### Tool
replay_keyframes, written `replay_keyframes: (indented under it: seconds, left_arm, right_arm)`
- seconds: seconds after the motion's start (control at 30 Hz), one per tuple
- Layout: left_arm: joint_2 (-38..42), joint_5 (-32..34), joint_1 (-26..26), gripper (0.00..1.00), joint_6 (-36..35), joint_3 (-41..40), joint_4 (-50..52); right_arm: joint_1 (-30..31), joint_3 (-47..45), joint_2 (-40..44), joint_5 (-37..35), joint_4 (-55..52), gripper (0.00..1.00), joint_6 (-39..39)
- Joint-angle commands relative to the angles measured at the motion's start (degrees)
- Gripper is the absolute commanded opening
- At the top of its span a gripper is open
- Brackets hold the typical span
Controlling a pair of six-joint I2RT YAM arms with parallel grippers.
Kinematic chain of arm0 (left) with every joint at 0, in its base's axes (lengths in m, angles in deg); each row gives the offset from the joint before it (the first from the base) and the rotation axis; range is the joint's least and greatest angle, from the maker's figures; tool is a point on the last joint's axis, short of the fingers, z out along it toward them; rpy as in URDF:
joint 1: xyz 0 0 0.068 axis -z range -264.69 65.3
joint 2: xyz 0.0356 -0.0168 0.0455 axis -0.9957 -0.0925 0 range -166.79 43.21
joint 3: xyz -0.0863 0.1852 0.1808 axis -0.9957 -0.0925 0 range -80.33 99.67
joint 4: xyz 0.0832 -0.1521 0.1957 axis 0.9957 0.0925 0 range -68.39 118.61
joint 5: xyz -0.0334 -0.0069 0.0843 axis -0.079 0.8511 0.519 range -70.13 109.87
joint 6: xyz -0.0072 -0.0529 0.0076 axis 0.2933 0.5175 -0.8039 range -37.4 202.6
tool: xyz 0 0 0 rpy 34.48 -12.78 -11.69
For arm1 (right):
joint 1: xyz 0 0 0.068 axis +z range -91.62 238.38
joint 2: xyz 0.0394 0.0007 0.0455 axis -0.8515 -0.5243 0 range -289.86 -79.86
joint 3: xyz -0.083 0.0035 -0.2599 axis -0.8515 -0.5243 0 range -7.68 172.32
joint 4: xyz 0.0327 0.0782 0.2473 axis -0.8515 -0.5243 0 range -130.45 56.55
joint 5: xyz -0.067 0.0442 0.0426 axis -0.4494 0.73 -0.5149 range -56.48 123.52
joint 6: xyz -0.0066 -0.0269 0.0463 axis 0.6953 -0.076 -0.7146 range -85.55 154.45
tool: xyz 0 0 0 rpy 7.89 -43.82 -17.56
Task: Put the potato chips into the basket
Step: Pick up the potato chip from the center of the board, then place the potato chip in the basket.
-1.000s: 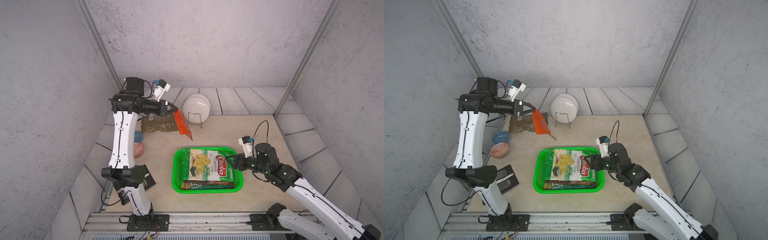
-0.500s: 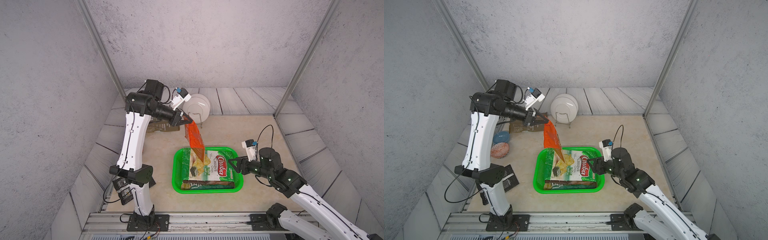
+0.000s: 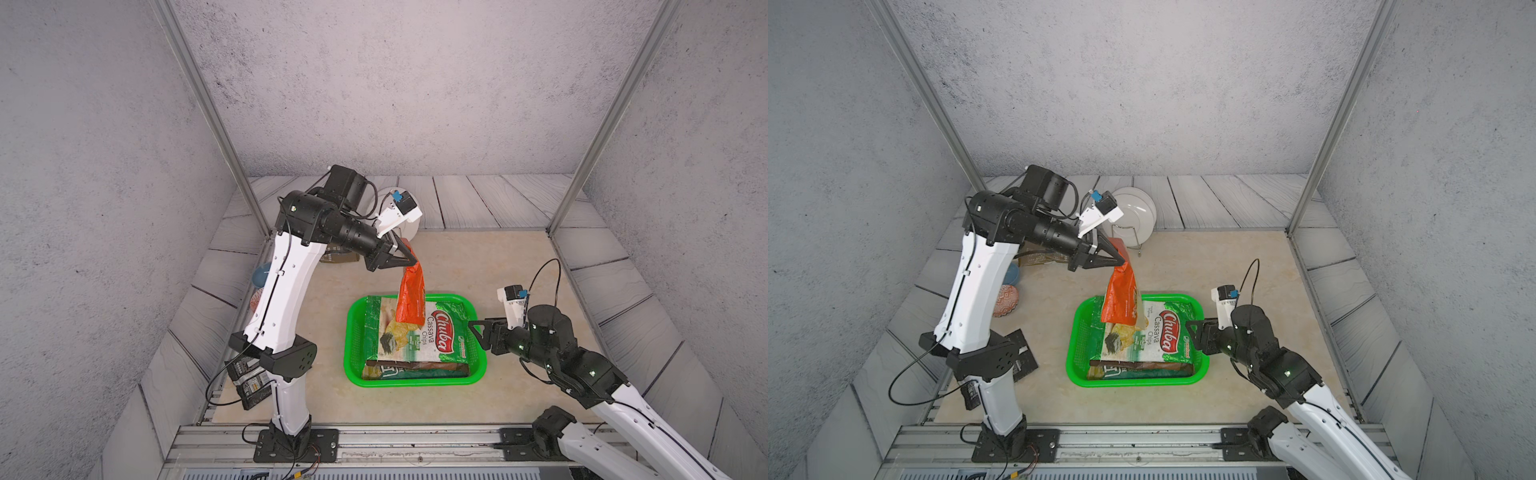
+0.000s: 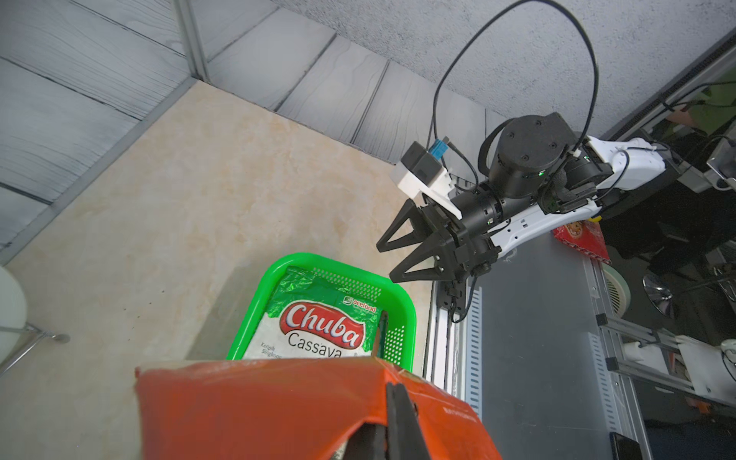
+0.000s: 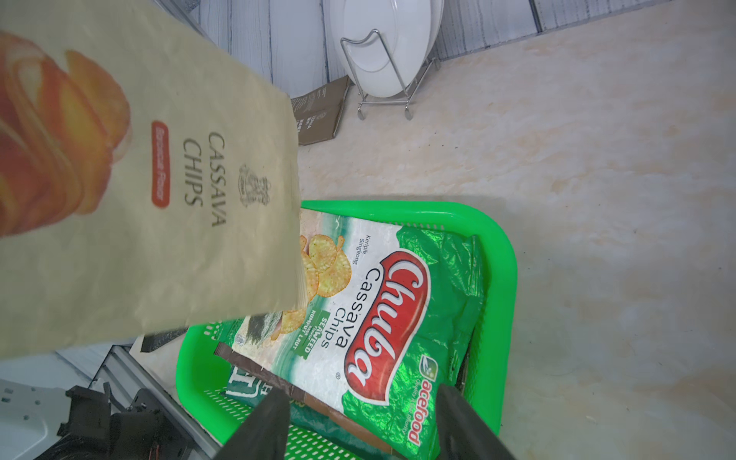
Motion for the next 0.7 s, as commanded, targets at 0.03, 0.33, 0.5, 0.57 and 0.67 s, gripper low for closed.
replay_keyframes:
  seconds: [0.03,0.33,0.5,0.57,0.67]
  left_arm:
    - [-1.8,0.1,4.9,0.0,-0.7,1.7,10.9]
    - [-6.5,-2.7,12.2,0.0,-0.6,1.7,9.7]
    - [-10.3,-2.5,14.5,0.0,-0.2,4.8,8.4]
    - [-11.4,-3.2,14.9,0.0,0.5,5.6,7.2]
    - [-12.3,-3.4,15.1,0.0,2.8,5.4,3.9]
  right_arm:
    - [0.1,-1.6,3.0,-4.9,-2.4,0.63,-1.4]
    - [0.1,-2.9,7.6,-7.7,-5.2,0.63,-3.1]
    - [0.1,-3.9,10.1,-9.0,-6.3,0.63,-3.9]
    - [0.1,-3.9,10.6,-9.0,-7.0,0.63,-4.0]
    - [0.1,-3.8,11.2,-9.1,-8.0,0.63,-3.9]
